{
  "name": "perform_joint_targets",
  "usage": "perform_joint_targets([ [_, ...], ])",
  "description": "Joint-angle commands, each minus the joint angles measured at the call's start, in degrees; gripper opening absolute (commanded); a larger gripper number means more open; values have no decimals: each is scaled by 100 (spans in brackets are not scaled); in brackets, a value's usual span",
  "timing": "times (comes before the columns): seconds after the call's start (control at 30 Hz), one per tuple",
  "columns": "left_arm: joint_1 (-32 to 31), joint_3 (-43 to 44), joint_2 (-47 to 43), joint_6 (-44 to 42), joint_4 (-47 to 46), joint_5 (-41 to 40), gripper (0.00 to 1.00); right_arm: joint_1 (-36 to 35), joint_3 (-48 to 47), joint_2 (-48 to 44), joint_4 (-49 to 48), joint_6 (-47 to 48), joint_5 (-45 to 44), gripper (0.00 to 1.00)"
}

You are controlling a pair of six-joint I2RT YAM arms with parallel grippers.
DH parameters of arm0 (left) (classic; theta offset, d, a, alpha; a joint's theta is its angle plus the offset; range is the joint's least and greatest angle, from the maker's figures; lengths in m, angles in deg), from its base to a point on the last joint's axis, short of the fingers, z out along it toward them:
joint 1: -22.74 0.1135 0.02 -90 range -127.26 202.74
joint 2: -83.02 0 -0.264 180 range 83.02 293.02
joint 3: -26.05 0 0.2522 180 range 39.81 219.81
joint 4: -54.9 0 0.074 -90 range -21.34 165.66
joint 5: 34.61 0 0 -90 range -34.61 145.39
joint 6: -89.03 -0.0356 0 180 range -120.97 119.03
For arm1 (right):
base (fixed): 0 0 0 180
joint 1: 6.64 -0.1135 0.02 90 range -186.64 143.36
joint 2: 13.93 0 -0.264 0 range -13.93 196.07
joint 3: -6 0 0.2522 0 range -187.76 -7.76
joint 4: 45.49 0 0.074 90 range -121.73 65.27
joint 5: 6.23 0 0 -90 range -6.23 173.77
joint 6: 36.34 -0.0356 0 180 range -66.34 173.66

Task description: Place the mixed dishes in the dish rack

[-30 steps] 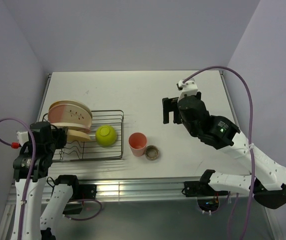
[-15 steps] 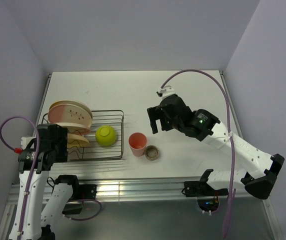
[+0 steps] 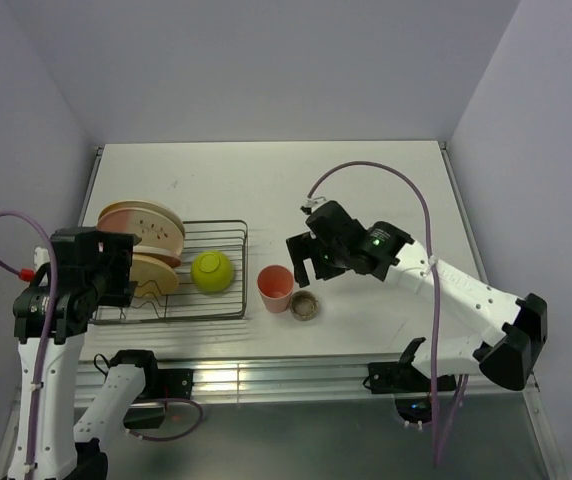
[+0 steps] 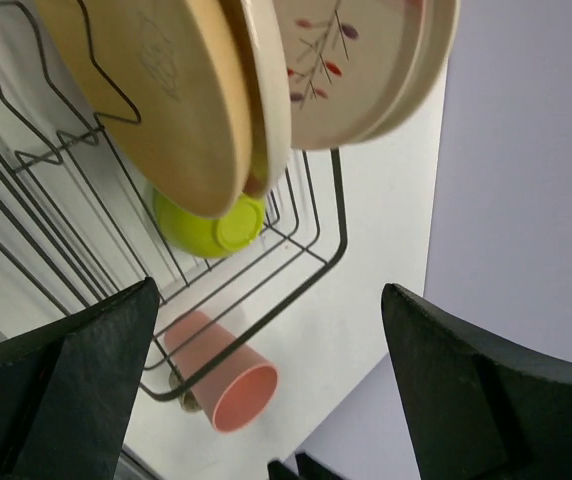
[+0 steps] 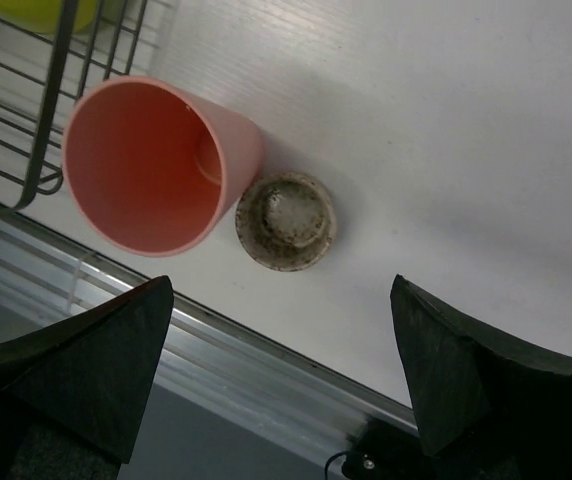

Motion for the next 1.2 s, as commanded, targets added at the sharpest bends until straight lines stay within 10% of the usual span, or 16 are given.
perform_joint_targets([
  [0.0,15,308,3,-364,128,597,99,39,-403,330,-416,50,426,96],
  [0.37,15,1442,275,-1057,226,1379,96,30,-562,1666,-697,77,1252,78],
  [0.87,7,1442,1400,-2428,-3026,4297,89,30,-983,2001,-531,15,700,2],
  [1.17,-11,1022,1656,-2546,-4930,5904,94,459,-3258,1711,864,200,65,0],
])
